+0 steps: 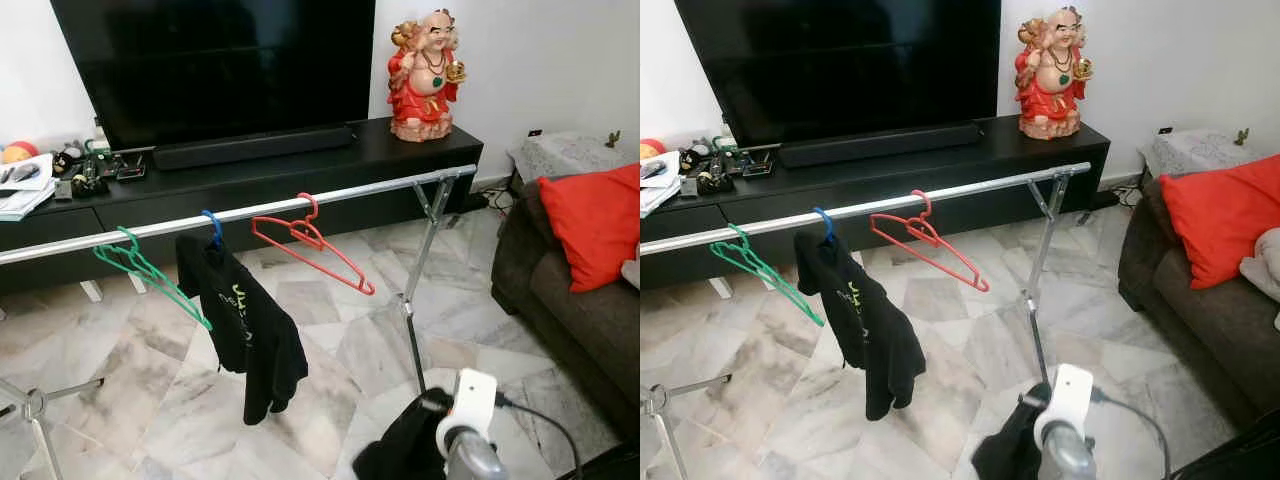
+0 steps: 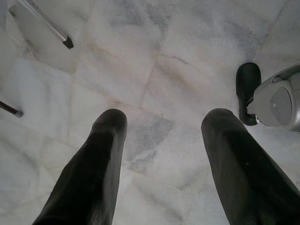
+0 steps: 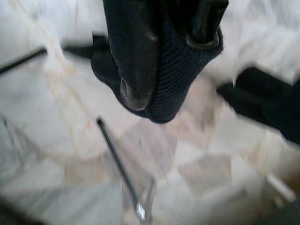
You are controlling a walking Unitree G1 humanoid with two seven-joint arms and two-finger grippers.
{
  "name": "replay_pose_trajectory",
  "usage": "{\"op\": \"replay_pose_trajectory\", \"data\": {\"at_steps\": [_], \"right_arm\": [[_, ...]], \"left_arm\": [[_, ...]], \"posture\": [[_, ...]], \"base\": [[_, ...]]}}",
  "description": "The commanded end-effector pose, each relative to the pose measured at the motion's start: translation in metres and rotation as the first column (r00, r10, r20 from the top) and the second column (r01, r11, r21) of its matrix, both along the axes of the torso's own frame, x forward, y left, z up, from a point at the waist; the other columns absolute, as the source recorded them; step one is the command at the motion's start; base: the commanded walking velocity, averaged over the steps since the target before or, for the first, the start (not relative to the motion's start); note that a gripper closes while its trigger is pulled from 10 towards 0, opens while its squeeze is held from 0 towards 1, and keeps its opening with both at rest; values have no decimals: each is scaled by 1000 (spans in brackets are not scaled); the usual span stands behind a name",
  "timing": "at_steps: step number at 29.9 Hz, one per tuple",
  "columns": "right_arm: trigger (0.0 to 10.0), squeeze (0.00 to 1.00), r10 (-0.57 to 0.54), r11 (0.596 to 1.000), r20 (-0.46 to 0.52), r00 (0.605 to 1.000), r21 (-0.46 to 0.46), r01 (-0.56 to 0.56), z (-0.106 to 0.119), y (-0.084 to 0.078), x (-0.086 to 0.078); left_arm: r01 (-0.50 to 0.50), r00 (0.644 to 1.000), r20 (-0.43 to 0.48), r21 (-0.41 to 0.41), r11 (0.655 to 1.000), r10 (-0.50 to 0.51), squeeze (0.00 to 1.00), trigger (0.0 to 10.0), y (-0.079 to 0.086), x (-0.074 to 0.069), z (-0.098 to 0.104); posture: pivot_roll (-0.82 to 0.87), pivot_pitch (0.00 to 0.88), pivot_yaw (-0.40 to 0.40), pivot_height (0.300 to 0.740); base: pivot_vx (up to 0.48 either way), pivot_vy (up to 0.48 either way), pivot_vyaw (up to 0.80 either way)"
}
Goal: Hang hanger
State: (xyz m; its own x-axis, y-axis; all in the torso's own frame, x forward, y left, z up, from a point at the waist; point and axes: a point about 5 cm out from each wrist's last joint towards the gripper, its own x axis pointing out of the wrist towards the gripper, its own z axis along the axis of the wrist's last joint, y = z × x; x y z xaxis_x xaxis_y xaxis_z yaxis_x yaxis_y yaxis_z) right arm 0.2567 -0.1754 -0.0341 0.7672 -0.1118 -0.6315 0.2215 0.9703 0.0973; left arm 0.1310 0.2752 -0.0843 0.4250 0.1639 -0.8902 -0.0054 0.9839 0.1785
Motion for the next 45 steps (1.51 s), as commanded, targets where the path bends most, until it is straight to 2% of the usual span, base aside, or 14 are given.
{"op": "replay_pose_trajectory", "data": {"at_steps": [1,8,13,18,22,35,41,45], "right_arm": [[10000,0,28,1000,-28,999,0,-28,-8,2,-9],[10000,0,40,999,-165,986,-26,-45,-35,-7,-47],[10000,0,37,998,-202,979,-37,-45,-43,-13,-61],[10000,0,43,997,-190,981,-47,-53,-43,-12,-63],[10000,0,26,1000,-168,985,-10,-28,-42,-8,-60],[10000,0,96,995,-148,984,-27,-101,-39,-2,-53],[10000,0,96,994,-143,985,-31,-102,-39,-2,-53],[10000,0,95,995,-145,985,-23,-100,-39,-1,-55]], "left_arm": [[-14,1000,2,-5,1000,14,0,10000,1,-5,-1],[-48,999,1,-36,998,48,0,10000,-6,-9,-5],[-55,998,2,-51,997,55,0,10000,-10,-11,-7],[-56,998,-15,-43,998,55,0,10000,-10,-13,-7],[-52,998,-19,-38,998,52,0,10000,-8,-14,-7],[-38,999,-15,-33,999,38,0,10000,-5,-13,-6],[-38,999,-15,-35,999,38,0,10000,-5,-12,-6],[-37,999,-15,-36,999,37,0,10000,-5,-13,-6]], "posture": [[67,0,68,740],[68,0,40,740],[79,0,22,740],[77,0,21,740],[51,0,41,740],[55,0,51,740],[56,0,49,740],[55,0,48,740]], "base": [[0,0,0],[0,0,0],[0,0,0],[0,0,480],[180,0,200],[250,0,0],[278,0,644],[280,0,0]]}}
